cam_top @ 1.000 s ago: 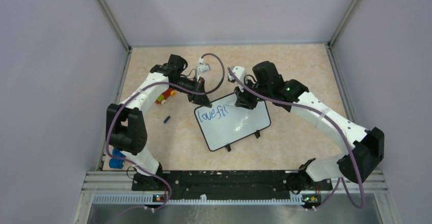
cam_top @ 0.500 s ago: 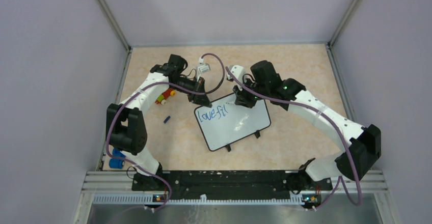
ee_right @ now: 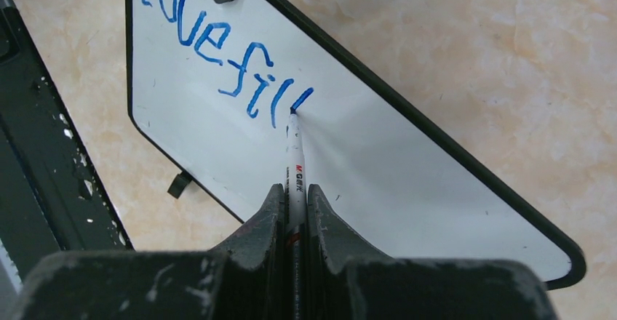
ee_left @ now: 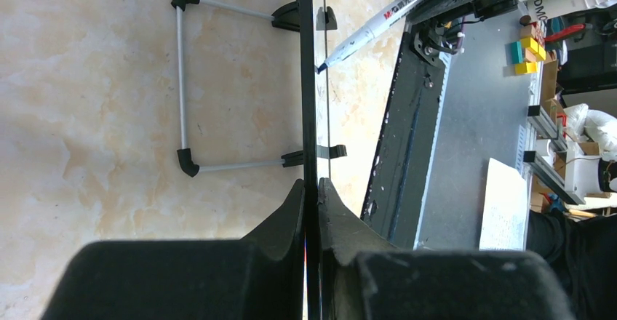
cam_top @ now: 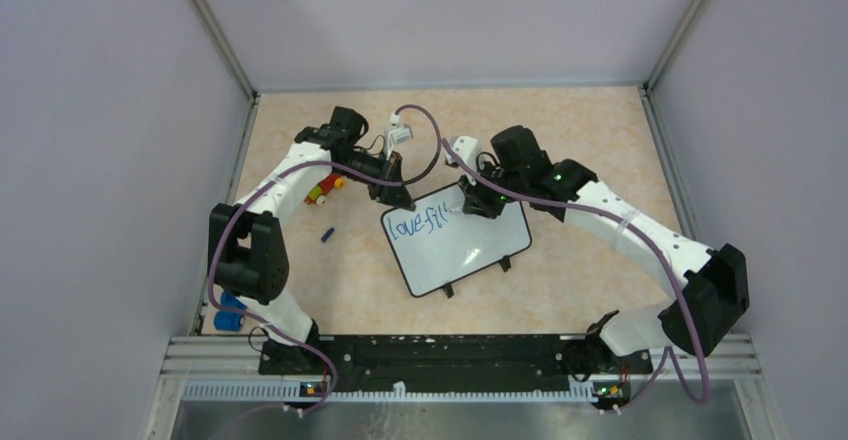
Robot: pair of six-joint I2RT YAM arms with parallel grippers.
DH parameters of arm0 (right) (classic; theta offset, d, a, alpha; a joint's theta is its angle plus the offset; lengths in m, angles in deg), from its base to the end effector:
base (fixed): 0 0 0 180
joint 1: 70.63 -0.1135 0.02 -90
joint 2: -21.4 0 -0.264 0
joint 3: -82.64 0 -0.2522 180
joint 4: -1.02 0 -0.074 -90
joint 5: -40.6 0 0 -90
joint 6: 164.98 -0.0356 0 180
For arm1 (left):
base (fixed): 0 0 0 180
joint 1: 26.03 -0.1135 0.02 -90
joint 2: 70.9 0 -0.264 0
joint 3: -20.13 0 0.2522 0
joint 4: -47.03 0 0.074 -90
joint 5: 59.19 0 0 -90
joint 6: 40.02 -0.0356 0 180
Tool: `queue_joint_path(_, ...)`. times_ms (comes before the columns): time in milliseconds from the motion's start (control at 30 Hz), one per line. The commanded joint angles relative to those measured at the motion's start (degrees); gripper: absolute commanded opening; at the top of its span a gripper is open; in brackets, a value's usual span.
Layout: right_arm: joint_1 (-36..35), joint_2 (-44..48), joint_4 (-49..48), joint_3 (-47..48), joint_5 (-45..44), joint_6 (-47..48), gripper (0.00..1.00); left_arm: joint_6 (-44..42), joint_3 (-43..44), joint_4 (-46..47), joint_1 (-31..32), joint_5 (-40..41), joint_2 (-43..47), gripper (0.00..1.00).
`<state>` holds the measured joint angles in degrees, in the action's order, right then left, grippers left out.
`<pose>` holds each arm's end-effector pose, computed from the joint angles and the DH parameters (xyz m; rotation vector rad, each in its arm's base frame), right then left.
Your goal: Write a sentence on the whiteboard
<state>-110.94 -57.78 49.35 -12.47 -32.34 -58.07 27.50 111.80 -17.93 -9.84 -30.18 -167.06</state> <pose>0.2227 0.2026 0.3247 -1.2518 1.9745 0.5502 0.3100 -0.1224 0.2708 1.0341 2.1750 -1.3844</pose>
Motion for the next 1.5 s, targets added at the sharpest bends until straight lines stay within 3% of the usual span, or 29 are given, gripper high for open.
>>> queue_joint_path(0, 0.4, 1.5, -2.1, -2.6, -0.5, 0.3, 0.0, -1.6, 1.1, -0.5, 1.0, -1.8, 0.6, 0.0)
queue_joint_path(633, 0.4, 5.6, 0.6, -0.2, 0.7, 0.0, 0.0, -1.4, 1.1, -0.4, 1.0, -2.0, 0.7, 0.0)
queue_joint_path(1467, 1.1, 0.8, -3.1, 2.1, -3.8, -0.1, 0.0, -1.5, 1.3, -0.6, 1.0, -2.1, 0.5, 0.0)
